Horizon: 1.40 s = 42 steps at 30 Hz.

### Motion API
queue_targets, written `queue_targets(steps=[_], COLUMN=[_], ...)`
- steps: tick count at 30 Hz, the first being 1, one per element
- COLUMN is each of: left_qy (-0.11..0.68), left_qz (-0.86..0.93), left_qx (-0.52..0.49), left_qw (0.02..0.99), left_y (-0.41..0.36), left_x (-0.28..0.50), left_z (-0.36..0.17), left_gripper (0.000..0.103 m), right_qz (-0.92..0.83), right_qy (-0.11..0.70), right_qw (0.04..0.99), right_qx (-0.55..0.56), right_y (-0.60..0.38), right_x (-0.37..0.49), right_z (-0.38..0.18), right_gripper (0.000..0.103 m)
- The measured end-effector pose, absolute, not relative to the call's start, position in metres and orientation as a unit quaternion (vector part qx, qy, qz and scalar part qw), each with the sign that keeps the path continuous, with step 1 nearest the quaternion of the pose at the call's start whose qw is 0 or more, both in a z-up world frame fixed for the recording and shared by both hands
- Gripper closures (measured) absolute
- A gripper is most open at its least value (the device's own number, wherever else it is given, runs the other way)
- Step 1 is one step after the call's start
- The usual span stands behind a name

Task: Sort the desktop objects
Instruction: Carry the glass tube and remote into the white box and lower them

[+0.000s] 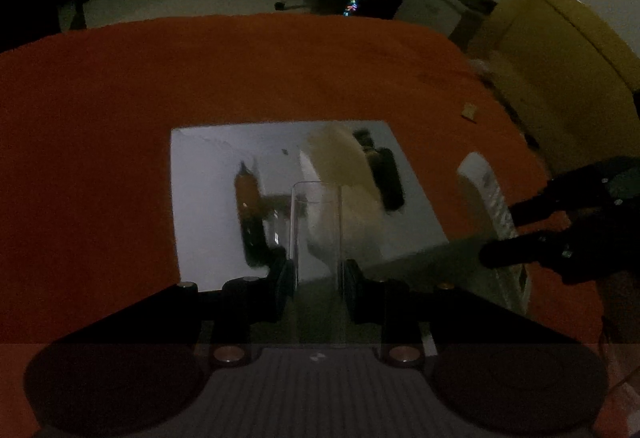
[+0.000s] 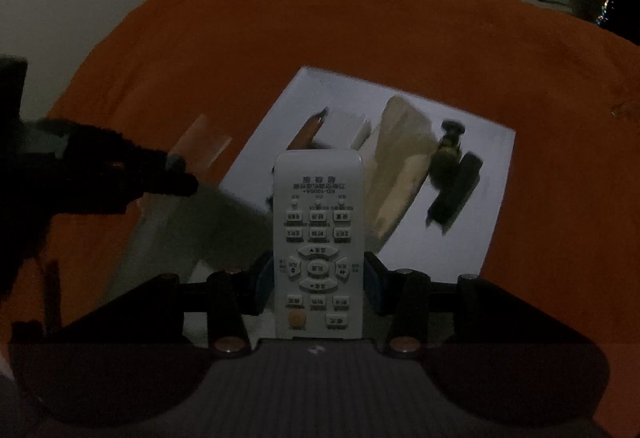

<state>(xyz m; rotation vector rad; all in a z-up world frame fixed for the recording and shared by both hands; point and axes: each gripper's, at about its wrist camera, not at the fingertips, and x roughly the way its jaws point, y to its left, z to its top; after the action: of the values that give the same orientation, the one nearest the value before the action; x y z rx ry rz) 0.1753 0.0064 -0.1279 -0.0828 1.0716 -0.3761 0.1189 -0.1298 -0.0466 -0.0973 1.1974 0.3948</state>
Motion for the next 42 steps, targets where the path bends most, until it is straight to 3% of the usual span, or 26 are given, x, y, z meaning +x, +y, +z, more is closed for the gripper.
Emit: queue_targets(steps=[20, 42], left_qy=[0.568, 0.608], left_qz=[-0.221, -0.185], left_qx=[0.01, 0.019], left_qw=[0.793, 0.772], left_y=[-0.041, -0.065], left_x=[0.095, 0.093], left_z=[-0.169, -0.238], left_gripper=[0.079, 0.079], right_qz=[0.192, 0.139], right_qy=[0.628, 0.646], right_qw=[0.752, 0.747], right_qx=[-0.054, -0.073], right_y=[-0.135, -0.126], right_x=[0.029, 0.036], right_z=[-0.112, -0.183], right_gripper=[0.054, 0.054])
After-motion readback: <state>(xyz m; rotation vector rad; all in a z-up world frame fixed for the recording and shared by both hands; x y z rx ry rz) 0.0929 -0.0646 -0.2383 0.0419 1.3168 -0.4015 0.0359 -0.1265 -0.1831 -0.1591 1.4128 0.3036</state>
